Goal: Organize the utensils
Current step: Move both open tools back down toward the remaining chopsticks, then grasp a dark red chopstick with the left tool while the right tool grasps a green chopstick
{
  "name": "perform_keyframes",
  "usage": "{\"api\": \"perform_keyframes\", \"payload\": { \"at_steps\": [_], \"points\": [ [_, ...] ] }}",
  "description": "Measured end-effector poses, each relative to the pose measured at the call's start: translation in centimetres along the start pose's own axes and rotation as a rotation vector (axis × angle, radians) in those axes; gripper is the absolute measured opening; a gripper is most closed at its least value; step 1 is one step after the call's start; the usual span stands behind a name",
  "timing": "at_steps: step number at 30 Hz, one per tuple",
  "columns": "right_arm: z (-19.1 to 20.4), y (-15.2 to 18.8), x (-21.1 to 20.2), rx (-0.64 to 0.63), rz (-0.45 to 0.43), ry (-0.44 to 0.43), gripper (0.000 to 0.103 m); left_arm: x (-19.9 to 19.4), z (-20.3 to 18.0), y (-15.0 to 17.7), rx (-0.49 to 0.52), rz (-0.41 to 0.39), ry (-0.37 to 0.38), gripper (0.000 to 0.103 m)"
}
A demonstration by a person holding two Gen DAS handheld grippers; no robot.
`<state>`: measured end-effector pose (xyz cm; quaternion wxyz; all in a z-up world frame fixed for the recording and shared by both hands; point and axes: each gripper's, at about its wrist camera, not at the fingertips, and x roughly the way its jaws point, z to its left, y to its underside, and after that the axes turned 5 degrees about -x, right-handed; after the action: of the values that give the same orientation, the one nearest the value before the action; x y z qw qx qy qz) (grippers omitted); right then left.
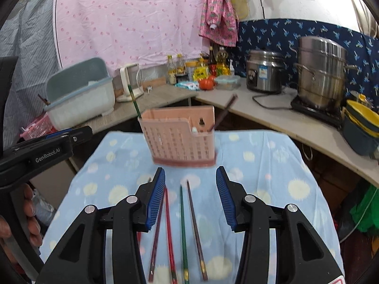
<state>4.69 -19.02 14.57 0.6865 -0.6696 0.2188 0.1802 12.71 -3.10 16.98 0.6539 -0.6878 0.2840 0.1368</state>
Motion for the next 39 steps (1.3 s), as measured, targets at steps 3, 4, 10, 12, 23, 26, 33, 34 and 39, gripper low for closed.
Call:
{"api": "perform_keyframes", "payload": {
  "at_steps": [3,4,10,12,23,26,33,34,39],
  "points": [
    [0.0,2.7,-0.3,-0.008,0.041,0.022,0.044,-0.2,0.3,2.8,-0.007,0.037,-0.005,0.037],
    [0.0,3.5,-0.3,-0.012,0.054,0.028,0.044,-0.2,0.4,3.6,-0.010,0.049,-0.011,0.037],
    [-0.4,9.0,0.4,-0.020,0.161,0.056,0.044,0.4,2.1,9.3,-0.059,0.151,-0.021,0.037],
    [-0.6,10.5,0.8,-0.016,0.192,0.062,0.042,0.8,2.7,11.4,-0.067,0.185,-0.031,0.037],
    [-1.2,13.8,2.9,0.008,0.286,0.060,0.038,1.4,4.4,17.7,-0.064,0.266,-0.044,0.037],
    [-0.9,13.7,3.5,0.002,0.293,0.057,0.037,1.7,4.7,18.5,-0.077,0.284,-0.039,0.037],
    [-0.3,13.2,5.3,0.001,0.308,0.053,0.034,2.1,4.4,18.9,-0.074,0.287,-0.018,0.044],
    [-0.3,13.1,5.5,0.002,0.310,0.053,0.032,2.2,4.3,18.9,-0.071,0.285,-0.013,0.046],
    [-0.1,13.0,6.3,0.002,0.325,0.042,0.024,3.2,3.7,18.7,-0.054,0.295,-0.019,0.046]
  ]
}}
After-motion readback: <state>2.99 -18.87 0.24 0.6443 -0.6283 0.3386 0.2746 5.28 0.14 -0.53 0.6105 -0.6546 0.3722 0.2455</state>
